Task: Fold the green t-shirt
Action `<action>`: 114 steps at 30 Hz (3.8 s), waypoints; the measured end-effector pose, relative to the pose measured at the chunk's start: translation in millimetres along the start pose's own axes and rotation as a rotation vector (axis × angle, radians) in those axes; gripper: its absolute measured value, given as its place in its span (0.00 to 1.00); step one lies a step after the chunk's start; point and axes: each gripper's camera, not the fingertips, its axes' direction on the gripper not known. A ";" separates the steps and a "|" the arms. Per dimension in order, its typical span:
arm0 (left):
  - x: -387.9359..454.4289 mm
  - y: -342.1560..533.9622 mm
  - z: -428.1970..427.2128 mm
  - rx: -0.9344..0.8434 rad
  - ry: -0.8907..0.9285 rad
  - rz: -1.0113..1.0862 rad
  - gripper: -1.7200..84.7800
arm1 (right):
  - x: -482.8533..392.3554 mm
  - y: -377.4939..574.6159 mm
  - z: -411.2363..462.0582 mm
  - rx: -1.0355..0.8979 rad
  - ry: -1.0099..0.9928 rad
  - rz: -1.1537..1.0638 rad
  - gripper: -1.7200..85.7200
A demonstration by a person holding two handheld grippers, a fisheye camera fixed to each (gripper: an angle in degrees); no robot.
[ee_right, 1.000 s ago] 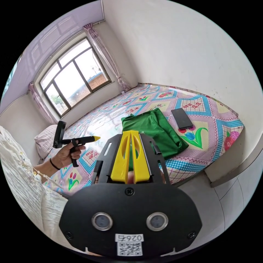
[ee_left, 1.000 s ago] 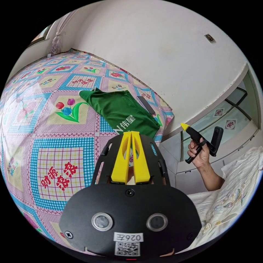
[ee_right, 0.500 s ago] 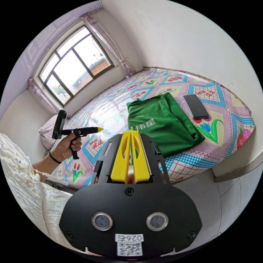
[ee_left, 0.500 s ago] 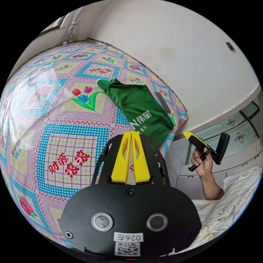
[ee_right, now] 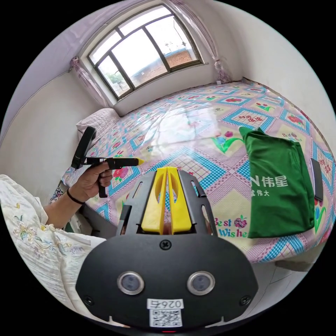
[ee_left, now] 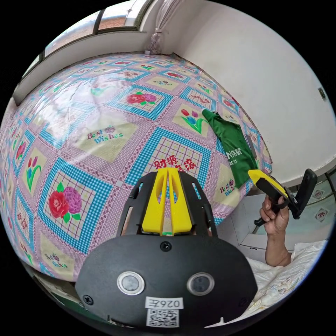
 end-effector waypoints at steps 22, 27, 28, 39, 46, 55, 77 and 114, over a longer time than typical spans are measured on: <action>-65.8 183.7 -147.0 0.219 -0.381 -0.255 0.01 | -257.1 -44.5 130.4 -0.050 0.264 -0.079 0.01; -65.6 199.8 -157.2 0.255 -0.403 -0.264 0.01 | -273.9 -52.4 145.3 -0.037 0.368 -0.106 0.01; -65.7 203.1 -157.8 0.250 -0.407 -0.265 0.01 | -276.0 -53.8 148.9 -0.044 0.391 -0.108 0.01; -55.1 234.3 -161.4 0.246 -0.425 -0.272 0.01 | -282.3 -48.1 159.2 -0.084 0.439 -0.079 0.01; -43.1 249.4 -163.0 0.244 -0.410 -0.264 0.01 | -292.9 -38.0 151.3 -0.080 0.438 -0.089 0.01; -34.5 268.2 -170.0 0.254 -0.410 -0.261 0.01 | -302.5 -25.3 137.8 -0.069 0.446 -0.089 0.01; -26.1 283.0 -176.2 0.254 -0.420 -0.249 0.01 | -308.1 -5.5 117.1 -0.065 0.448 -0.079 0.01; -40.6 269.9 -180.5 0.241 -0.404 -0.257 0.01 | -292.3 3.1 108.2 -0.076 0.449 -0.070 0.01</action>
